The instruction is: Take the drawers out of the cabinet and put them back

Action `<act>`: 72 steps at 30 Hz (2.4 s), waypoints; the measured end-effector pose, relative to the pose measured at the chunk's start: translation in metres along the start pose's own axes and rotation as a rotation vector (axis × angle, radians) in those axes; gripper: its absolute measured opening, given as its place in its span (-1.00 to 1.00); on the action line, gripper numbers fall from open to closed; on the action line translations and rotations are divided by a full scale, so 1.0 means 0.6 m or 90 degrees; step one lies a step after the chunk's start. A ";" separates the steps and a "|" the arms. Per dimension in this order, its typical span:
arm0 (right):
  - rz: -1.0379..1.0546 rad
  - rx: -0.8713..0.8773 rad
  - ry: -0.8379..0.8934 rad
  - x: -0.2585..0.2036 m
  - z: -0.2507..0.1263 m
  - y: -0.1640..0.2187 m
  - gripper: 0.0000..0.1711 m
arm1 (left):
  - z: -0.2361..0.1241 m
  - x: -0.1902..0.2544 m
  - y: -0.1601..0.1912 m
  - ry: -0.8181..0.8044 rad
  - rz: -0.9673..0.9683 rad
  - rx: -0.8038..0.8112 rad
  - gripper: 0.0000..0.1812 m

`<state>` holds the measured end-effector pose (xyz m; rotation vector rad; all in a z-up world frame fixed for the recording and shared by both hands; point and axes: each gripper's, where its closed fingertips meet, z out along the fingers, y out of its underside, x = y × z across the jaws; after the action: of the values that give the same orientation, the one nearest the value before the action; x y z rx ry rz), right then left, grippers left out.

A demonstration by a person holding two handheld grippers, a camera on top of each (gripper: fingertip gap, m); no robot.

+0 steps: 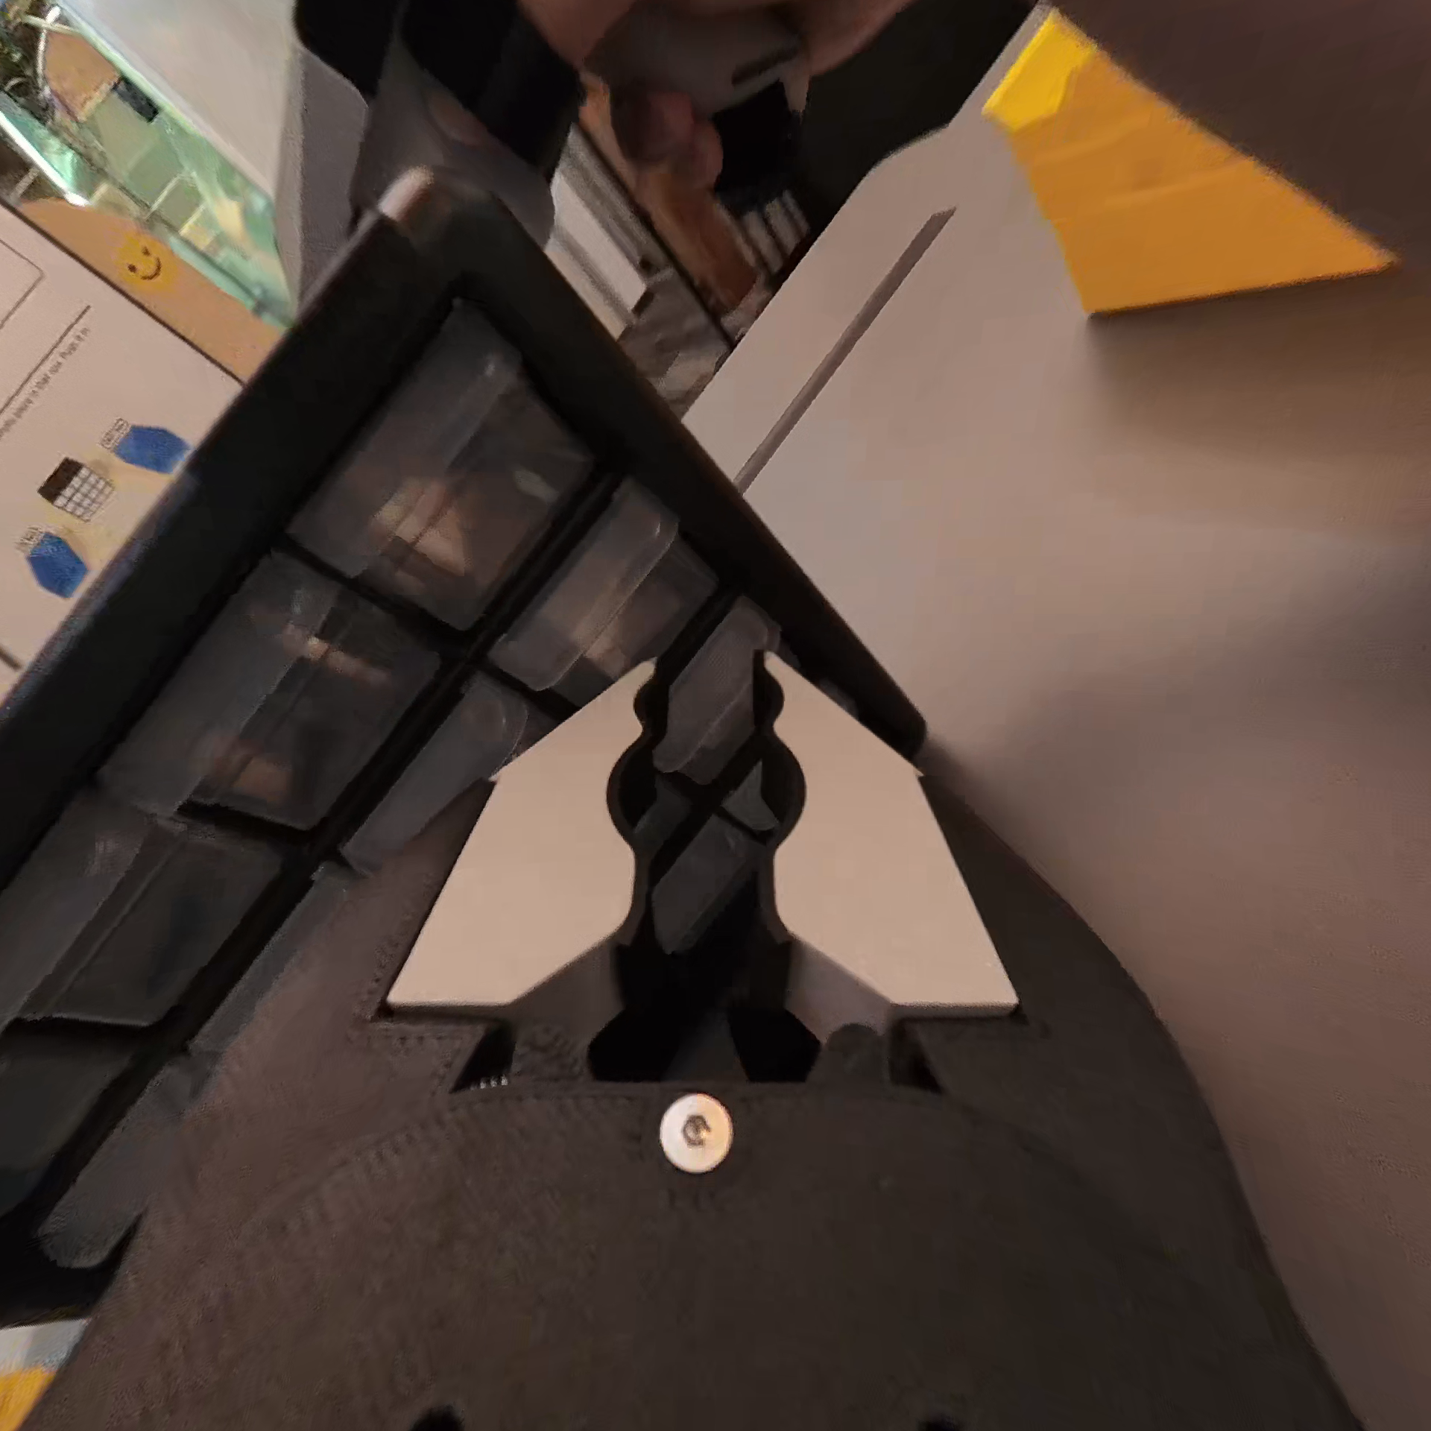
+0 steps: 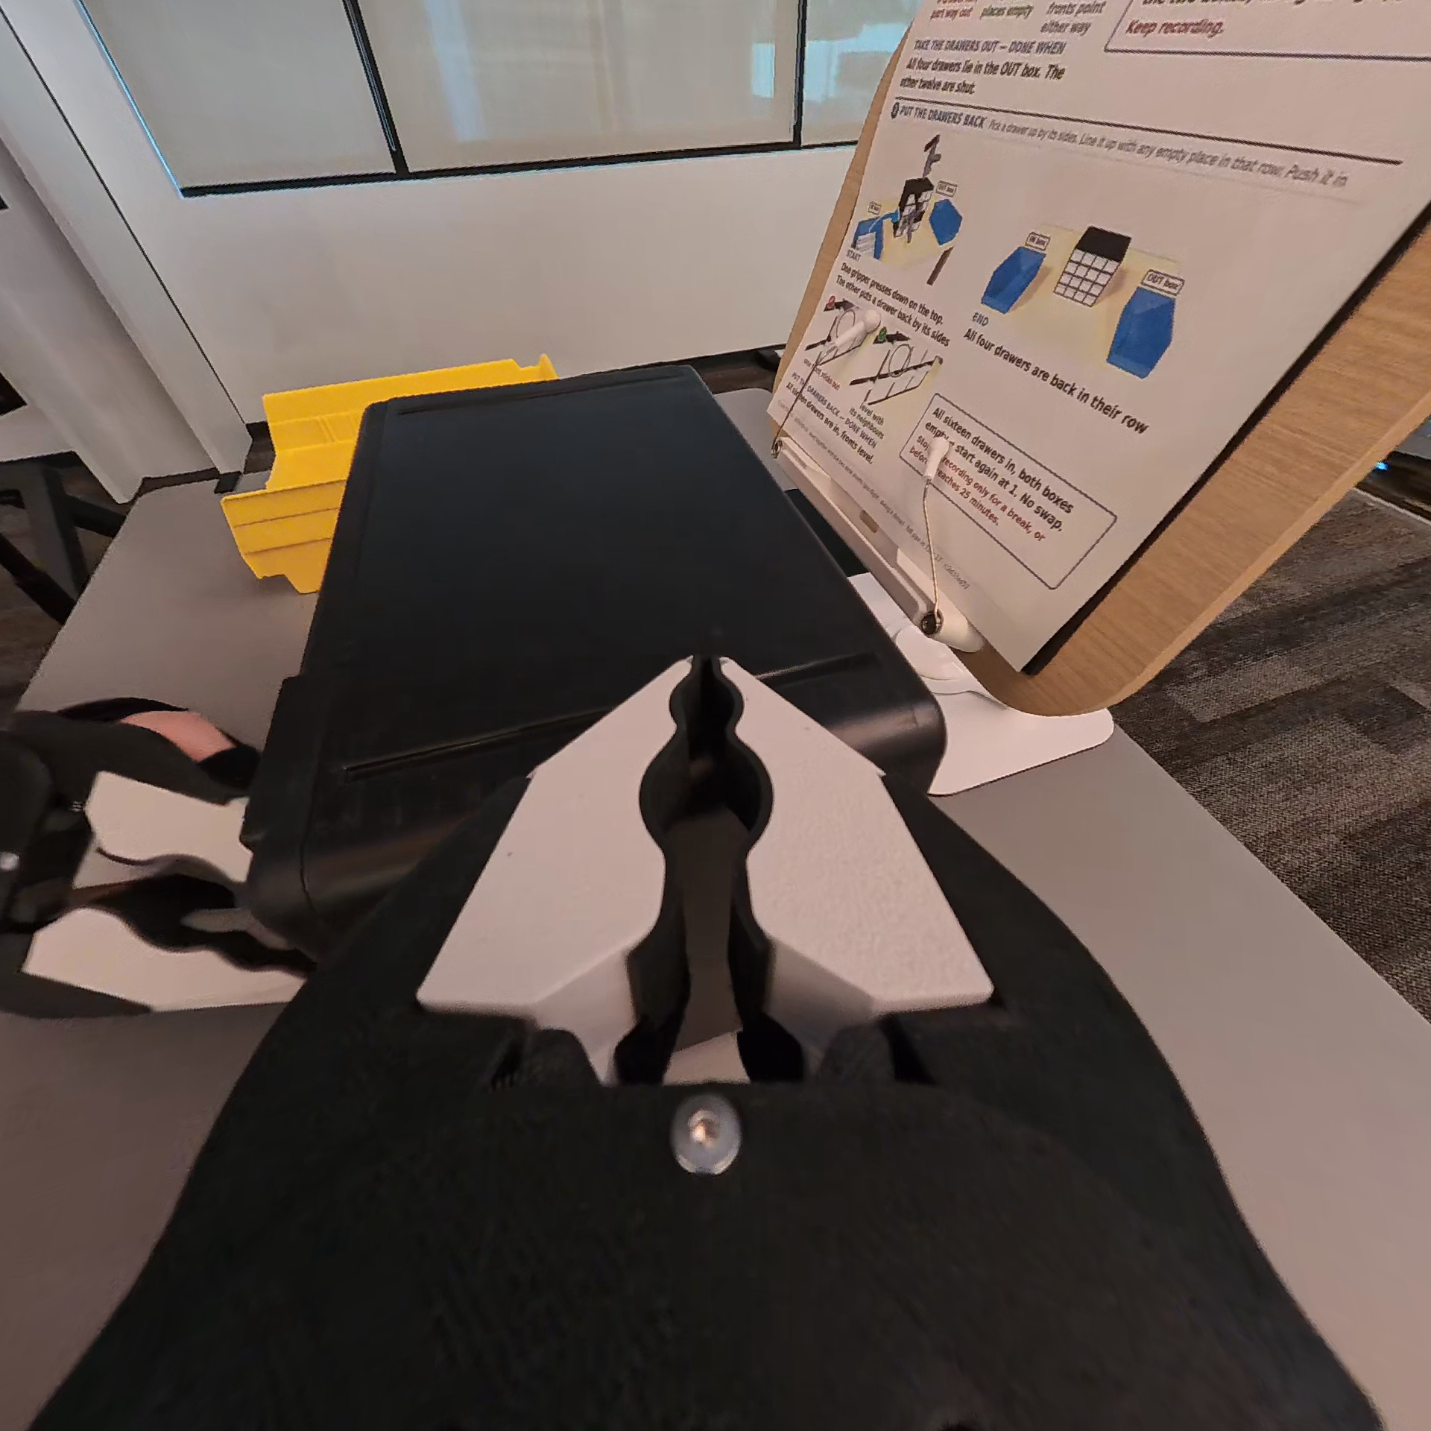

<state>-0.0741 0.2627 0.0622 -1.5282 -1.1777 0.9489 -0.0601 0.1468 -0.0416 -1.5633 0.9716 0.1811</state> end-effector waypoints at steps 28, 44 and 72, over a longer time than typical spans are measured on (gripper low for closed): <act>-0.087 0.247 0.201 -0.094 -0.123 -0.172 -0.96 | -0.242 -0.450 -0.012 0.034 -0.506 0.287 -0.82; 0.117 0.349 0.202 -0.142 -0.089 0.029 -0.33 | -0.194 -0.378 0.113 0.294 -0.452 0.191 -0.09; 0.167 0.311 0.263 -0.099 -0.088 0.076 -0.28 | -0.141 -0.333 0.150 0.260 -0.363 0.058 -0.25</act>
<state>-0.0273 0.1898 0.0327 -1.4000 -0.4181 0.9452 -0.2801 0.1735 0.0354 -1.7615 0.7844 -0.5920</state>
